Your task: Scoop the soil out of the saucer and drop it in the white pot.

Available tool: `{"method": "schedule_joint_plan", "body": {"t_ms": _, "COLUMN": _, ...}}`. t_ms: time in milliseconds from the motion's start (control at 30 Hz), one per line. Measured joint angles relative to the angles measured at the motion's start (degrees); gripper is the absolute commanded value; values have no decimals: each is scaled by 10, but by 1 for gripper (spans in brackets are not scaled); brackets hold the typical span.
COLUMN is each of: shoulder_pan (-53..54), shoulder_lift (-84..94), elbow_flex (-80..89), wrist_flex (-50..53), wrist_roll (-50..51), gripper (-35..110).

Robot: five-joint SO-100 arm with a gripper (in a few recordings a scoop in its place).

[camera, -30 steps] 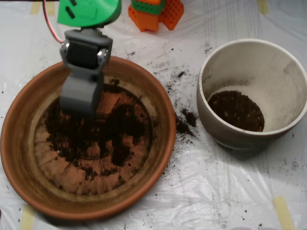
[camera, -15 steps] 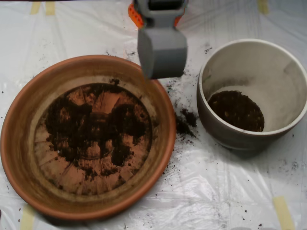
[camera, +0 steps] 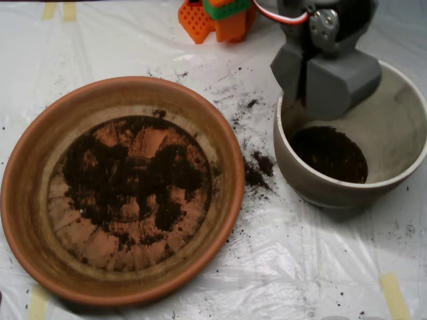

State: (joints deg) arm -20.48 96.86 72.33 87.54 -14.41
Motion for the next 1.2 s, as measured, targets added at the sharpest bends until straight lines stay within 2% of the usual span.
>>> {"method": "schedule_joint_plan", "body": {"t_ms": 267, "shoulder_pan": -1, "shoulder_lift": -4, "elbow_flex": -11, "wrist_flex": 22, "wrist_roll": -12, "gripper": 46}}
{"method": "schedule_joint_plan", "body": {"t_ms": 400, "shoulder_pan": 14, "shoulder_lift": 0, "elbow_flex": -11, "wrist_flex": 21, "wrist_roll": 16, "gripper": 49}}
{"method": "schedule_joint_plan", "body": {"t_ms": 633, "shoulder_pan": 133, "shoulder_lift": 62, "elbow_flex": -4, "wrist_flex": -8, "wrist_roll": 84, "gripper": 48}}
{"method": "schedule_joint_plan", "body": {"t_ms": 767, "shoulder_pan": 193, "shoulder_lift": 108, "elbow_flex": 54, "wrist_flex": -37, "wrist_roll": 91, "gripper": 47}}
{"method": "schedule_joint_plan", "body": {"t_ms": 1200, "shoulder_pan": 318, "shoulder_lift": 160, "elbow_flex": 409, "wrist_flex": -206, "wrist_roll": -44, "gripper": 45}}
